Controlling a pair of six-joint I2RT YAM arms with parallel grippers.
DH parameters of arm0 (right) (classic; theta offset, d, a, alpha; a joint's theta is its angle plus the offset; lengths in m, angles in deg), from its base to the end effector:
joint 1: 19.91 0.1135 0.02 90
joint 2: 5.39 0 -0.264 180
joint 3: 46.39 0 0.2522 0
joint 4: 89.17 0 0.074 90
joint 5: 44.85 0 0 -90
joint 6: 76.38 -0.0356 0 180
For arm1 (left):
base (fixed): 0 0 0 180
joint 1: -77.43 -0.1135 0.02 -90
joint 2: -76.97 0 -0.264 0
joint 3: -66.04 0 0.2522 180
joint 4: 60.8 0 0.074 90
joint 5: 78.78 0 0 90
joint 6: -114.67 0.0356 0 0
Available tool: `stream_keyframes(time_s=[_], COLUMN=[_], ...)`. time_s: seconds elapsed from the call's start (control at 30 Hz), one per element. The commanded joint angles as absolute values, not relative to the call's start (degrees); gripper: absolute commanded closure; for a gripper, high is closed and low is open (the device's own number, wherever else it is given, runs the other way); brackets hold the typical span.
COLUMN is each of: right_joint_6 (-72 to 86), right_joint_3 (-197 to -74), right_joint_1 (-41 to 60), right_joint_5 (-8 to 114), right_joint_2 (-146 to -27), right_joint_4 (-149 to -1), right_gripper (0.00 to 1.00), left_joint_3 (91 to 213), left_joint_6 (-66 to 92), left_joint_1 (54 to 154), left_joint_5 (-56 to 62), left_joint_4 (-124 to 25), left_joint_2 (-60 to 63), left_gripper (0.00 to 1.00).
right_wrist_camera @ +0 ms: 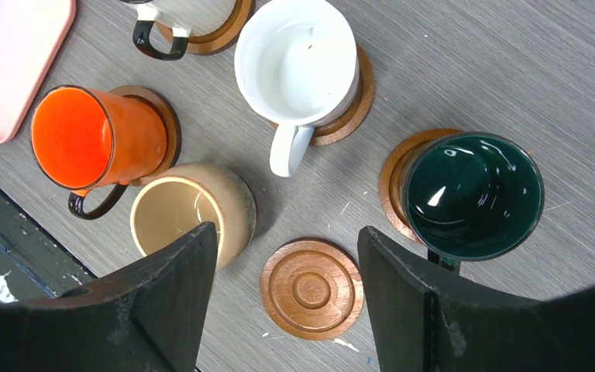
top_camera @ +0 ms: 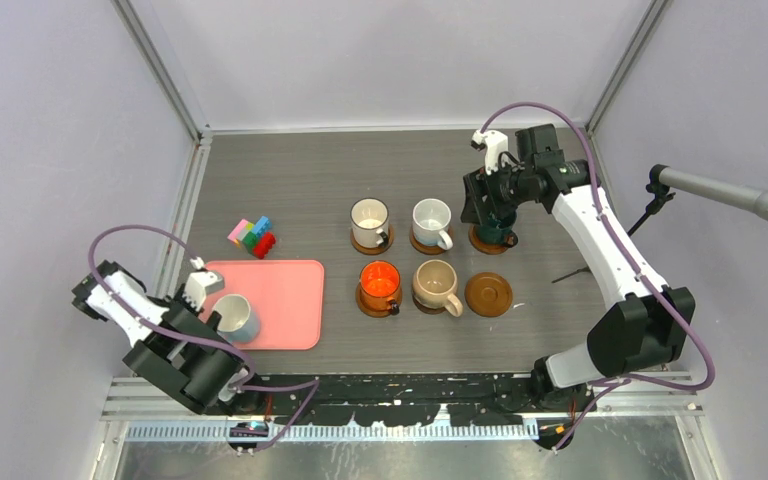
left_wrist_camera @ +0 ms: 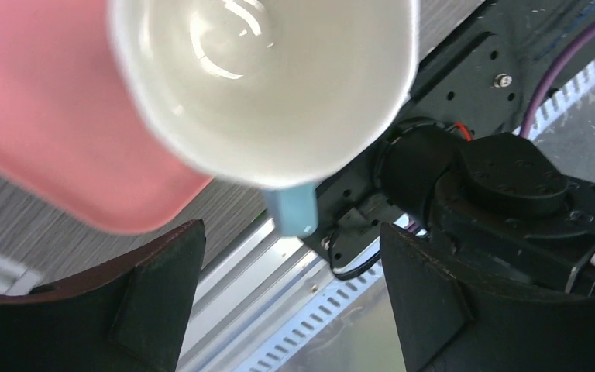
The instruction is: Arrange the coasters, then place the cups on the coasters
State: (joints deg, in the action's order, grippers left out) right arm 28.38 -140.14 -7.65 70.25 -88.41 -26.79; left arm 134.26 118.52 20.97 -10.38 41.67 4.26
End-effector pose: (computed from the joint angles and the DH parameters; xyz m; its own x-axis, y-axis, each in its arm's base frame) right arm 0.2915 0.0788 0.3392 -0.6265 -0.3722 -0.6847 -0.6299 0.7592 0.1636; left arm 0.1003 0.1276 0.2434 -0.7969 0.4768 -0.3709 0.5833 0.7670 -0.2674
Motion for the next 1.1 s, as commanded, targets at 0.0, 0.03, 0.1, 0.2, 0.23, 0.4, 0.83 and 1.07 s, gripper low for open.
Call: stream_keyframes(time_s=[0.0, 0.03, 0.1, 0.2, 0.23, 0.4, 0.83, 1.07], right_joint_6=[27.37, 27.27, 27.16, 27.29, 27.47, 27.76, 28.16, 28.17], right_joint_3=[-143.04, -142.99, -142.76, -142.23, -142.10, -141.90, -141.50, -141.57], right_joint_1=[-7.11, -7.12, -7.03, -7.01, -6.99, -6.99, -6.99, -7.00], right_joint_5=[69.44, 69.37, 69.26, 69.00, 68.70, 68.44, 68.09, 68.13], right_joint_2=[-88.88, -88.89, -88.67, -88.16, -88.02, -87.92, -88.05, -88.48], right_joint_4=[-27.24, -27.25, -27.16, -27.14, -27.16, -26.84, -26.82, -26.83], right_gripper=[0.29, 0.29, 0.29, 0.29, 0.29, 0.29, 0.29, 0.29], left_joint_3=[130.58, 130.38, 130.30, 130.31, 130.34, 130.07, 128.51, 128.61], left_joint_6=[117.80, 116.43, 114.86, 113.14, 112.62, 109.90, 97.83, 87.84], left_joint_1=[25.28, 26.07, 27.38, 28.61, 28.98, 31.47, 41.60, 48.48], left_joint_5=[-12.92, -13.35, -13.88, -14.72, -15.02, -16.95, -20.37, -20.73], left_joint_4=[40.91, 40.10, 38.72, 37.01, 36.49, 34.04, 26.63, 19.86], left_joint_2=[6.64, 6.80, 6.61, 6.06, 5.90, 5.46, 4.90, 3.97], left_gripper=[0.17, 0.18, 0.21, 0.27, 0.29, 0.36, 0.49, 0.52])
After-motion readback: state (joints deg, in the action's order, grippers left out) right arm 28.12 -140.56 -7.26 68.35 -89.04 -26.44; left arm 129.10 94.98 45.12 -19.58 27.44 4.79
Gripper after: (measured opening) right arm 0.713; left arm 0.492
